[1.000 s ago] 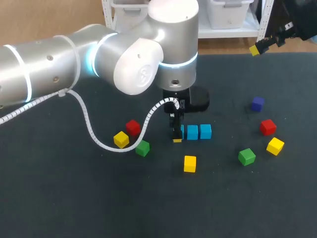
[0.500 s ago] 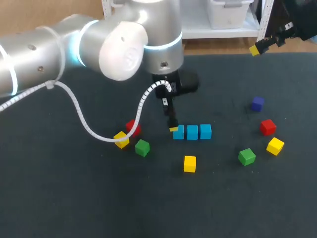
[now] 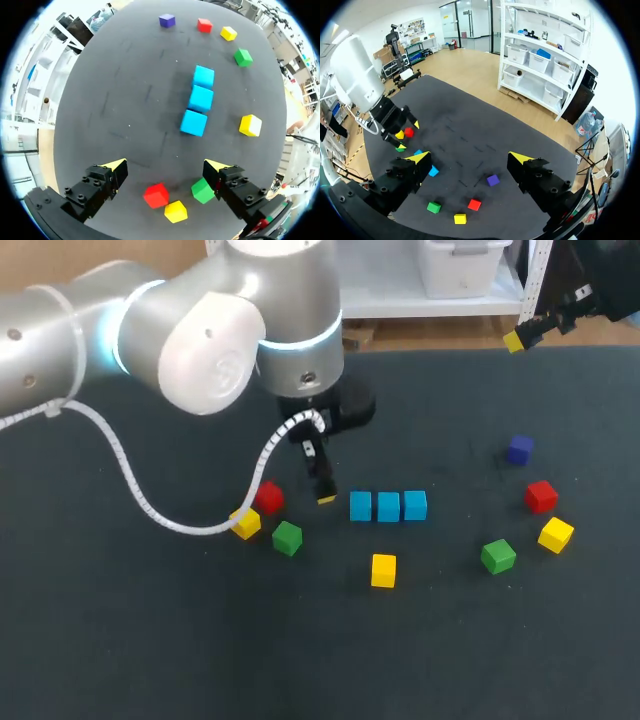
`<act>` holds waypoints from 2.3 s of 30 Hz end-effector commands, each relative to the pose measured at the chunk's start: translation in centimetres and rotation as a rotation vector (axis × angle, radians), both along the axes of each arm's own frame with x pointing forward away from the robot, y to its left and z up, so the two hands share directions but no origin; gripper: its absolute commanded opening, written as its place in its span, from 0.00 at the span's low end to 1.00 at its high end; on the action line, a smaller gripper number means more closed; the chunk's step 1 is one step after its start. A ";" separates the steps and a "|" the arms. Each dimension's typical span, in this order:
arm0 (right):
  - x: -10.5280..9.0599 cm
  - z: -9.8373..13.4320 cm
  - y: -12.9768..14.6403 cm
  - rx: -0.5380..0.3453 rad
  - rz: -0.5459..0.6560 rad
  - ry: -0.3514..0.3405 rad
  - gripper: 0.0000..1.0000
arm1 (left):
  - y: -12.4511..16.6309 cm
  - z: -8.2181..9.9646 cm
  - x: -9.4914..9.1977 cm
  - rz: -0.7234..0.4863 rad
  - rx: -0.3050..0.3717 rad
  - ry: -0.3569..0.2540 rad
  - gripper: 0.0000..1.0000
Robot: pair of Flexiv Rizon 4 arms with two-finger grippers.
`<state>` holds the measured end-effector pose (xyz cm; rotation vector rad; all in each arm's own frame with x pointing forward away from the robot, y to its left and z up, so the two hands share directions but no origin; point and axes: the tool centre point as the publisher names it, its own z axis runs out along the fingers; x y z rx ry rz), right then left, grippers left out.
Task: Place the blue cubes, place green cubes on the blue cubes, place the yellow cubes on the green cubes, then place the red cubes on the yellow cubes, and place purple cube on the red cubes.
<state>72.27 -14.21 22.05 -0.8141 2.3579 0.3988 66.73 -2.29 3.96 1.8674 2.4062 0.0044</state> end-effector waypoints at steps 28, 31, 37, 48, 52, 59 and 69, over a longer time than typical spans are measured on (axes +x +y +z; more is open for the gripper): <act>-0.1 0.0 0.0 -0.001 -0.002 -0.002 1.00 | 3.9 -1.3 -6.0 0.364 0.031 -0.052 1.00; -0.1 0.0 0.0 -0.001 -0.002 -0.002 1.00 | 4.3 -0.6 -6.0 0.371 0.026 -0.065 1.00; -0.1 0.0 0.0 -0.001 -0.002 -0.002 1.00 | 4.1 0.0 -7.2 0.367 0.017 -0.020 1.00; -0.1 0.0 0.0 -0.001 -0.002 -0.002 1.00 | 3.0 -0.8 -9.7 0.357 0.017 0.088 1.00; -0.1 0.0 0.0 -0.001 -0.002 -0.002 1.00 | 2.8 -1.4 -10.1 0.357 0.019 0.119 1.00; -0.1 0.0 0.0 -0.001 -0.002 -0.002 1.00 | 2.9 -2.9 -10.0 0.359 0.043 0.141 1.00; -0.1 0.0 0.0 -0.001 -0.002 -0.002 1.00 | 3.0 -3.8 -9.9 0.372 0.065 0.117 0.75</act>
